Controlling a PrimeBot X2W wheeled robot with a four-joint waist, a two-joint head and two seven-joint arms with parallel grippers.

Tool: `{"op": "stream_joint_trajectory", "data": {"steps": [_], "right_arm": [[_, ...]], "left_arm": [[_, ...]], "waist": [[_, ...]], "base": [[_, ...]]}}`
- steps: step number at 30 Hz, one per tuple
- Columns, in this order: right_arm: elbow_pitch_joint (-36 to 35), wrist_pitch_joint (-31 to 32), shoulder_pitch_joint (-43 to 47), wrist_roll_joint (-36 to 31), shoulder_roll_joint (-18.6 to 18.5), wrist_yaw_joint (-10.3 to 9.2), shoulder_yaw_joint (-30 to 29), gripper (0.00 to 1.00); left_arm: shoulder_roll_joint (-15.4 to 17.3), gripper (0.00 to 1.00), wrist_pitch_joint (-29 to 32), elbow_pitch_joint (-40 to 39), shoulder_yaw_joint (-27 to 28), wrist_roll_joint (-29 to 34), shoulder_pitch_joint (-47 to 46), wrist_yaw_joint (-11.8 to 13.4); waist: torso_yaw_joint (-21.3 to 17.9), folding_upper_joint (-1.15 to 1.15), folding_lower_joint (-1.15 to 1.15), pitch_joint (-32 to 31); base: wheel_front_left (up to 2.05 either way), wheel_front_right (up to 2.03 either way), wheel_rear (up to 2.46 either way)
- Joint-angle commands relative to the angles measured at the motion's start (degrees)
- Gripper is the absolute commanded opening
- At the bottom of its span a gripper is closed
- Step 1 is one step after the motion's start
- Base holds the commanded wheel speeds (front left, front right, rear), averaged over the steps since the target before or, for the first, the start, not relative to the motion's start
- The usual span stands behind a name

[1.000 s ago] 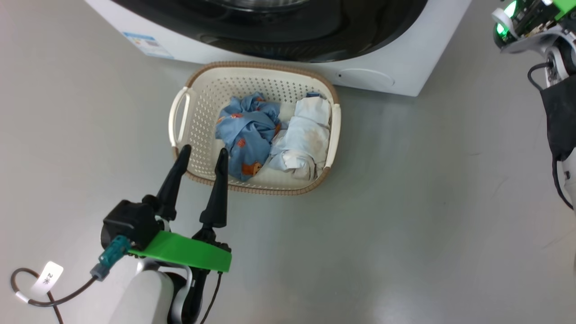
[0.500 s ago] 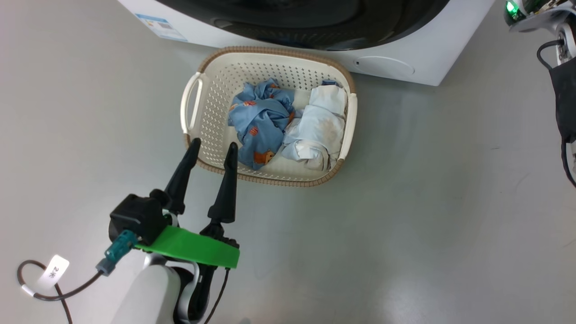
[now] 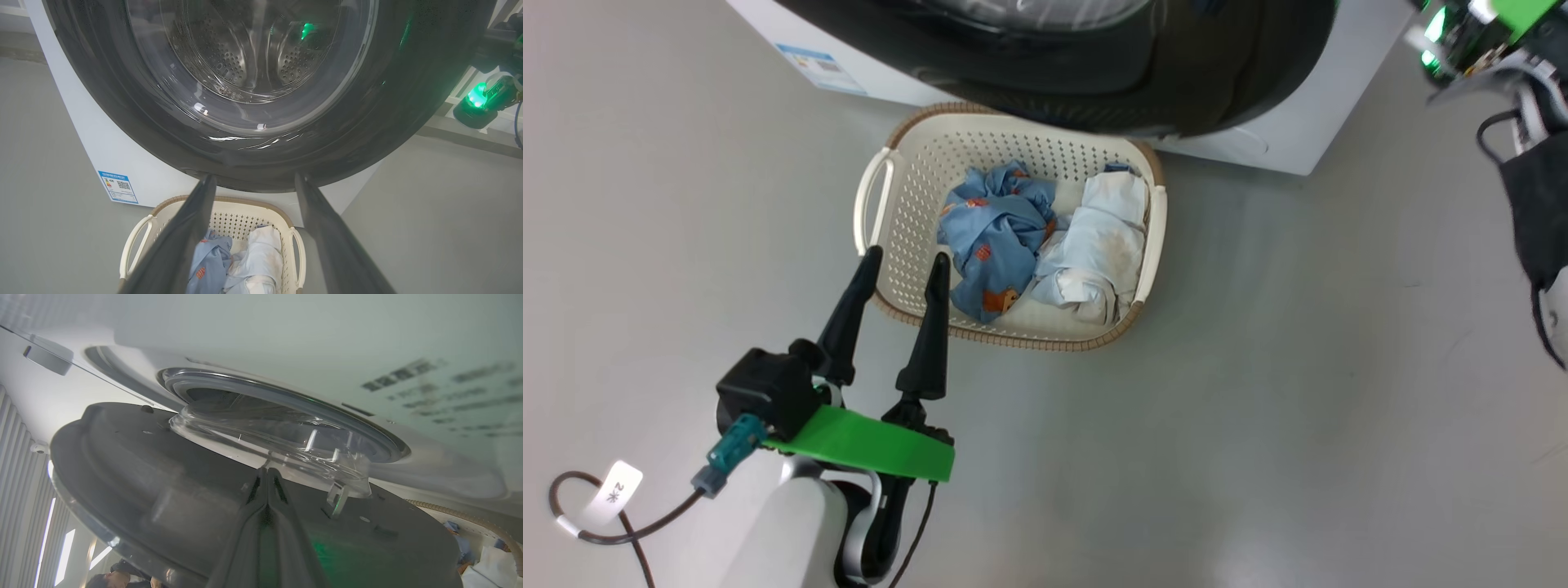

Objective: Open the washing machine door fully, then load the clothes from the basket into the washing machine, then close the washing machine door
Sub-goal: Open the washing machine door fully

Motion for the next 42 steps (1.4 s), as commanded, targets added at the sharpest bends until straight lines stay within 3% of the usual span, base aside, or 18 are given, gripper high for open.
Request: {"op": "stream_joint_trajectory", "data": {"steps": [1,22,42], "right_arm": [[-2.44,0.97,1.96,0.09,2.22,0.11,1.34,0.00],[-10.95,5.08,15.18,1.18,5.72,0.11,6.14,0.00],[-15.16,7.14,23.36,1.37,9.36,0.11,9.47,0.00]], "left_arm": [[1.14,1.00,-0.37,-1.00,2.23,0.12,0.76,0.07],[1.14,1.00,-0.37,0.38,4.83,2.87,5.76,-1.18],[1.14,1.00,-0.37,0.72,5.62,3.52,9.96,-1.80]], "waist": [[-0.59,0.00,0.00,-0.91],[-2.79,0.00,0.00,-7.98],[-1.53,0.00,0.00,-13.00]], "base": [[0.00,0.00,0.00],[0.00,0.00,0.00],[0.00,0.00,0.00]]}}
